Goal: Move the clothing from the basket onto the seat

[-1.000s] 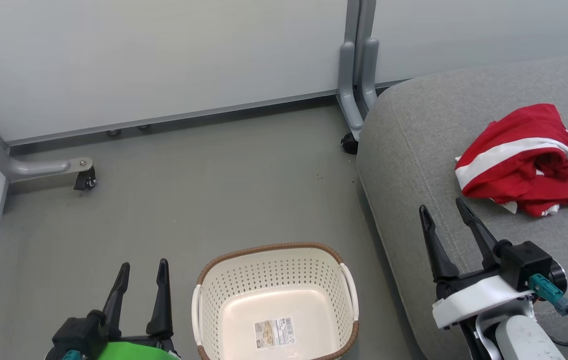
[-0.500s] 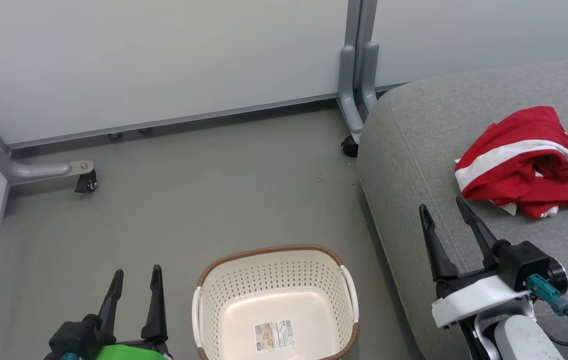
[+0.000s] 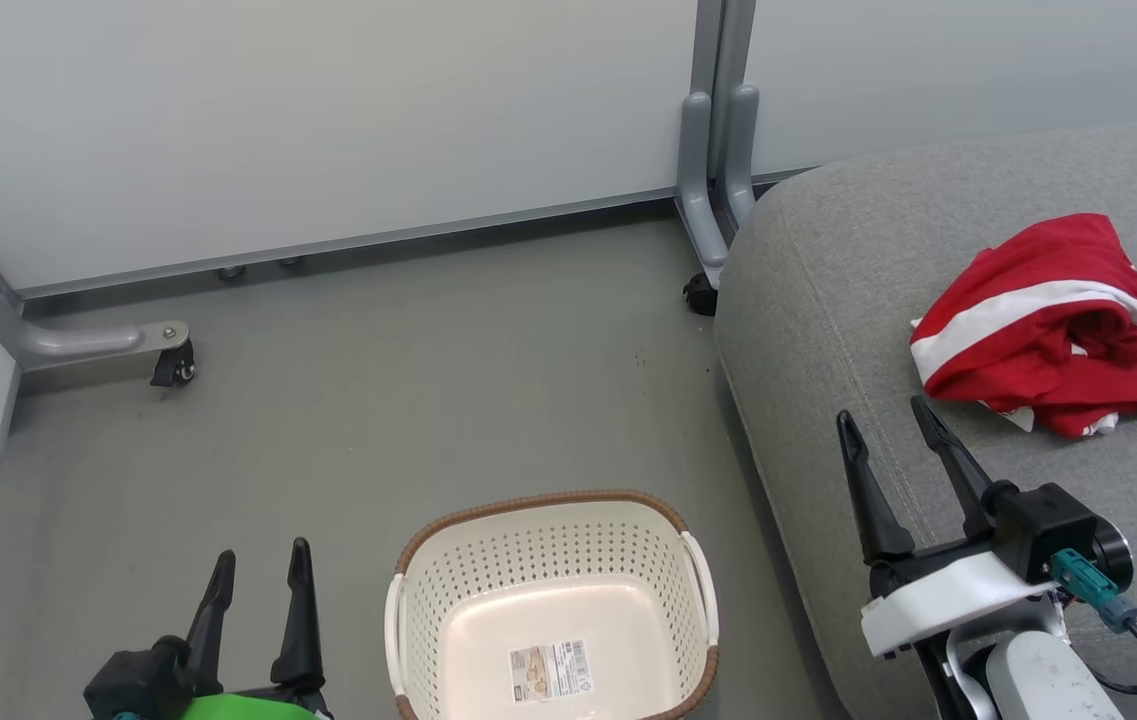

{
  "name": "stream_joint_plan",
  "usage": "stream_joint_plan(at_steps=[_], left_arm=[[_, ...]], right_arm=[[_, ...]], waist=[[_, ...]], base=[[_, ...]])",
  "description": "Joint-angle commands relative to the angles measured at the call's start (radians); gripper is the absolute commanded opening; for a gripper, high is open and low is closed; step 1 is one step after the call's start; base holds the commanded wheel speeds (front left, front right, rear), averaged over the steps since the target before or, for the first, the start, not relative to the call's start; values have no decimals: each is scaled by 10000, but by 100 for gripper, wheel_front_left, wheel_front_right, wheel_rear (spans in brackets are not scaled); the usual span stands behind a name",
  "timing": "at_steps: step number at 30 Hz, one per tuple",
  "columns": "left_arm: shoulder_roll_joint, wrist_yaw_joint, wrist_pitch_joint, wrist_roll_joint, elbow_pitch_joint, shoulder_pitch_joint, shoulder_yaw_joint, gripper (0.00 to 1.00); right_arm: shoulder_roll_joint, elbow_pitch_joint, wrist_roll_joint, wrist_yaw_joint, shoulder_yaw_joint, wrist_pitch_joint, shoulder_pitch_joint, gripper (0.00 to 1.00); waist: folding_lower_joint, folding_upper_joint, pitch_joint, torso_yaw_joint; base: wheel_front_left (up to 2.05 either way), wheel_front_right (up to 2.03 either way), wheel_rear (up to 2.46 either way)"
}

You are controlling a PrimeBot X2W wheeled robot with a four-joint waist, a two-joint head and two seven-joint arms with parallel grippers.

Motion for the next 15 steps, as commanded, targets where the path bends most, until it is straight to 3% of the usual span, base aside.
stream_joint_plan(at_steps=[1, 5, 6, 15], left_arm=[[14, -26, 0, 23, -20, 80, 56, 100], [14, -26, 0, -37, -36, 54, 115, 100], [-4, 2, 0, -28, 25, 0, 42, 0], [10, 6, 263, -1097, 256, -106, 54, 0]], right_arm=[[0, 29, -75, -16, -19, -29, 35, 100], [9, 34, -62, -16, -32, -29, 26, 100], [16, 29, -6, 2, -7, 2, 10, 0], [92, 294, 1219, 1, -122, 277, 154, 0]], waist=[[1, 0, 5, 6], [1, 0, 21, 30], [1, 0, 20, 30], [1, 0, 38, 35]], base=[[0, 0, 0], [0, 0, 0], [0, 0, 0], [0, 0, 0]])
